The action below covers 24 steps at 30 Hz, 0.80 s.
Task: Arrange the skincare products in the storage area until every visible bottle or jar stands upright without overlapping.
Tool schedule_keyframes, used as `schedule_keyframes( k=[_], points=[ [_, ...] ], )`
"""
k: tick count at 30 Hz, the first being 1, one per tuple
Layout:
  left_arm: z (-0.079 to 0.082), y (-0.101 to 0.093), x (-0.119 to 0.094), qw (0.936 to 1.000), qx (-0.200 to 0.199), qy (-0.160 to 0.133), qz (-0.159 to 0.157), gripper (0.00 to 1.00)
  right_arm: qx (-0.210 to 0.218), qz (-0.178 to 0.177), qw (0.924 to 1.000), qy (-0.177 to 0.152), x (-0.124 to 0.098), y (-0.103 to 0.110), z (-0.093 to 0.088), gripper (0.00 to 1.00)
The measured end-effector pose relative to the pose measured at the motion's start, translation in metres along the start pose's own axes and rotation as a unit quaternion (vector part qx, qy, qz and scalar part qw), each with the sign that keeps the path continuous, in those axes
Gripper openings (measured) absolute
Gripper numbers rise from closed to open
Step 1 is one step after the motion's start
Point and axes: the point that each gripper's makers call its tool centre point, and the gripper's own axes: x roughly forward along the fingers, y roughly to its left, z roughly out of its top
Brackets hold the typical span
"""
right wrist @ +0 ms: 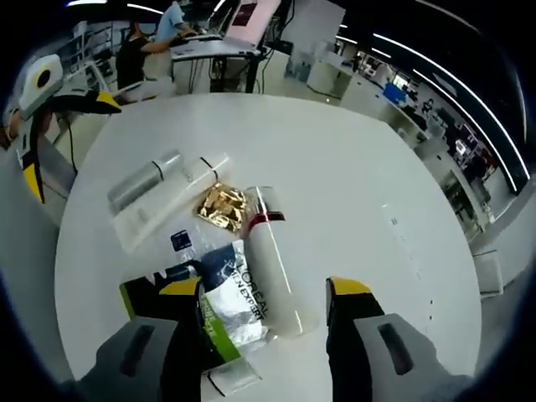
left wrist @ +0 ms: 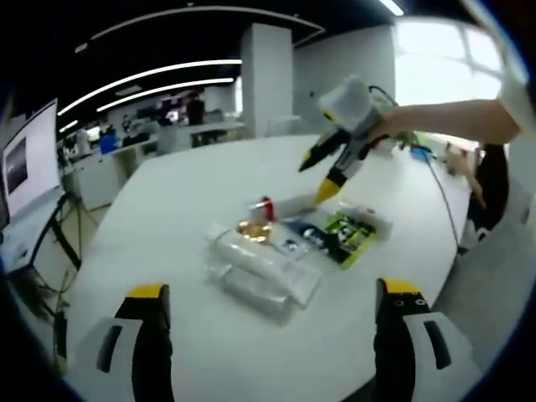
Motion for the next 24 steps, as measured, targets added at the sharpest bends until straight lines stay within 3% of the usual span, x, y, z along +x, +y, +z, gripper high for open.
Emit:
schedule_keyframes(
  k=[8, 24],
  points=[
    [0.0, 0.001, 0.001, 1.0, 0.007, 0.001, 0.004, 0.94, -0.028, 0.025, 0.9987, 0.035, 0.013, 0.0, -0.006, 0.5],
    [-0.001, 0.004, 0.001, 0.9999, 0.007, 0.005, 0.008, 0.94, -0.037, 0.075, 0.9927, 0.087, 0.038, 0.005, -0.018, 0.43]
  ],
)
